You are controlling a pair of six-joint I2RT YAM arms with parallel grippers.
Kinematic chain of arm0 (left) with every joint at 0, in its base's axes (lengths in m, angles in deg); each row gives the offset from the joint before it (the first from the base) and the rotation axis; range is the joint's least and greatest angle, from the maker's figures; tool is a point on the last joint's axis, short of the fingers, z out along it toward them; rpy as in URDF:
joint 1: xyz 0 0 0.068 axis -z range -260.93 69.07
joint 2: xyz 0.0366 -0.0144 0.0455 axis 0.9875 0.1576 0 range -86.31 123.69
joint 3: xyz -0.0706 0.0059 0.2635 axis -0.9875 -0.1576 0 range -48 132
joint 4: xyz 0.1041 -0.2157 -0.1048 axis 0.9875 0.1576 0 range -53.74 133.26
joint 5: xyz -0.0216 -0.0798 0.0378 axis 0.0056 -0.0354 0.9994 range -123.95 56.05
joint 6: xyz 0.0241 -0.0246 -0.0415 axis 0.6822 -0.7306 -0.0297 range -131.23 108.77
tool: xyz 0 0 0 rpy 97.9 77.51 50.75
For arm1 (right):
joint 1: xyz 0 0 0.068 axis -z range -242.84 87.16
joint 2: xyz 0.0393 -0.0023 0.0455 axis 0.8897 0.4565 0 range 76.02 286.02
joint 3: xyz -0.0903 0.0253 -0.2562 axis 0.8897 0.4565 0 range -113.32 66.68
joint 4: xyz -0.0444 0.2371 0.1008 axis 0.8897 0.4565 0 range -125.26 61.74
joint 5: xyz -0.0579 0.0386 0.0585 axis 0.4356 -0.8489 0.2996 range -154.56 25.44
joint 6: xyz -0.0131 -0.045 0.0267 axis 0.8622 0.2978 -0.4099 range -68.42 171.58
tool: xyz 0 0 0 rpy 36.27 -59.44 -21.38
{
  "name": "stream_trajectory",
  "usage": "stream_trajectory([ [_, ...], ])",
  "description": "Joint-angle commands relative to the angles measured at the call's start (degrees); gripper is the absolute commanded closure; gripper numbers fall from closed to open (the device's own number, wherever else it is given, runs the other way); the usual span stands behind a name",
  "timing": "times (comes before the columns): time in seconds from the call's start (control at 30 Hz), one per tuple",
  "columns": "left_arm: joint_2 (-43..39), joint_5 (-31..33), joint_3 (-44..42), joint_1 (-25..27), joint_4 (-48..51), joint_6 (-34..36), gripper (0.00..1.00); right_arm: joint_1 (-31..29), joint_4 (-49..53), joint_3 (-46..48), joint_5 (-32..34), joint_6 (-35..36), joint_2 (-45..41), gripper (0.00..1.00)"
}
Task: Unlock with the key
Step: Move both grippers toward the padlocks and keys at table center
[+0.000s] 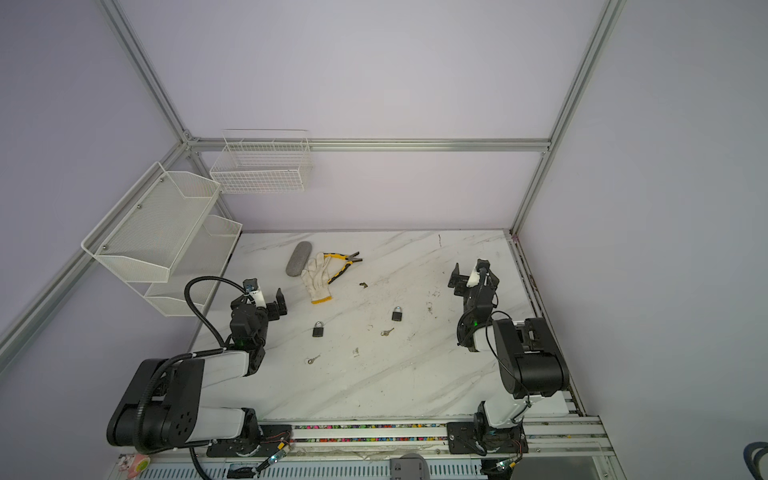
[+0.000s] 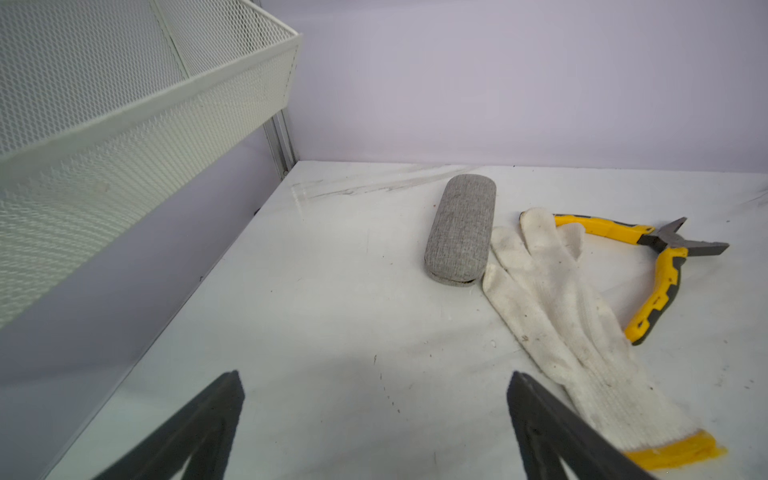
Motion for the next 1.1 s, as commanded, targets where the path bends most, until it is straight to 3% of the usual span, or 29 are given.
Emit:
stream_trajectory([
  [0.0,-6.2,-0.7,3.4,-0.3,7.1,-2.9,0.00,-0.2,10.1,-3.6,2.1,-6.2,-4.8,0.03],
  [0.23,-14.6,-8.3,5.8,-0.5,14.9,-9.5,0.00,-0.2,29.8,-11.7,1.7,-22.4,-7.5,0.03],
  [0.4,-15.1,-3.1,9.5,-0.7,24.6,-25.0,0.00,0.2,31.1,-9.7,-1.7,-32.5,-9.3,0.03],
  [0.5,-15.1,-1.4,10.7,-0.8,28.9,-31.1,0.00,0.4,34.2,-10.5,-5.5,-33.8,-10.0,0.03],
  [0.63,-15.5,-3.2,13.2,-1.0,36.3,-33.1,0.00,0.3,38.9,-11.9,-9.0,-33.7,-10.3,0.03],
  [0.83,-19.4,-14.1,12.2,-1.0,38.7,-33.3,0.00,-1.9,49.3,-17.4,-16.5,-31.8,-8.1,0.03],
  [0.93,-21.4,-19.0,11.3,-0.5,38.9,-34.7,0.00,-5.3,54.3,-19.4,-16.9,-30.3,-8.0,0.03],
  [1.07,-23.4,-20.3,10.8,1.6,40.4,-36.1,0.00,-11.2,59.6,-21.2,-16.9,-29.5,-7.5,0.03],
])
